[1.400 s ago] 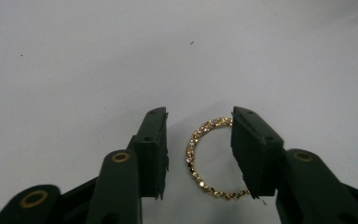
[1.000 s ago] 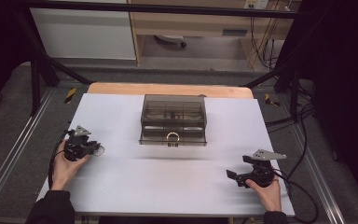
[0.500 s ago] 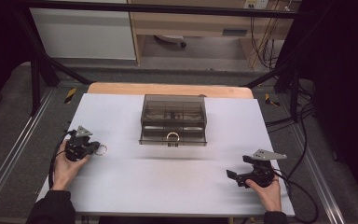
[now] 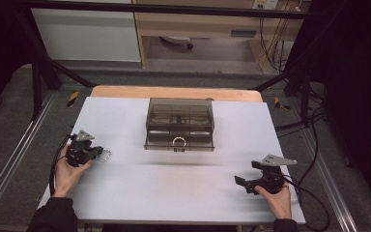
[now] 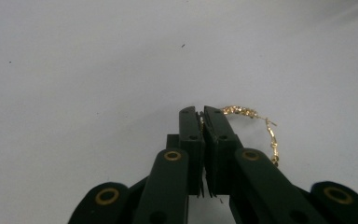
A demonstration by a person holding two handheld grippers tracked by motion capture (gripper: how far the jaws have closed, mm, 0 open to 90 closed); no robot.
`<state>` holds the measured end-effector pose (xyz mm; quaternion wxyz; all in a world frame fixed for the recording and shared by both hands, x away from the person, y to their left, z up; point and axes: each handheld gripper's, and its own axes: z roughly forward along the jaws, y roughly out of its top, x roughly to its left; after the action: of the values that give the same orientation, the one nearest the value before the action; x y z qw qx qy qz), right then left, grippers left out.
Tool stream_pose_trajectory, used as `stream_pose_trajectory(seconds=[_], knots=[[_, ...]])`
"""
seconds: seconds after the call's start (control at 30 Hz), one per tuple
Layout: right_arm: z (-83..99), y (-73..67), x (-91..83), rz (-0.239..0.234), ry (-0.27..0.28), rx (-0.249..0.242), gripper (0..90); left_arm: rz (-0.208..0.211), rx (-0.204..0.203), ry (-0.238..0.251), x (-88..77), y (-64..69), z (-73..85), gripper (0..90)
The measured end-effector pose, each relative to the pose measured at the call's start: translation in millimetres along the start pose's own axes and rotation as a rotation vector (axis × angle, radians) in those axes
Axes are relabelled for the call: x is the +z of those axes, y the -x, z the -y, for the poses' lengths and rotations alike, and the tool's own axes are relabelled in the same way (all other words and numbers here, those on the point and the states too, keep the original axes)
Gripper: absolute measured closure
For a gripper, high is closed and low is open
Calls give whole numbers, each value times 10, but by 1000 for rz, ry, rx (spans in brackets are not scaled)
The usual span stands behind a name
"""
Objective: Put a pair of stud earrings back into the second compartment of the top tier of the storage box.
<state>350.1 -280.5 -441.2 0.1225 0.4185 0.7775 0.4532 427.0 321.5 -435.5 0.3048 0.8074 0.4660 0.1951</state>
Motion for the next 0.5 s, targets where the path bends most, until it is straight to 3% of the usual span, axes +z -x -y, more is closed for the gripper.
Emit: stream_pose_trajectory(seconds=[0.5], knots=[[2, -1, 4, -3, -3, -1, 7, 41, -21, 45, -171, 103, -62, 863]])
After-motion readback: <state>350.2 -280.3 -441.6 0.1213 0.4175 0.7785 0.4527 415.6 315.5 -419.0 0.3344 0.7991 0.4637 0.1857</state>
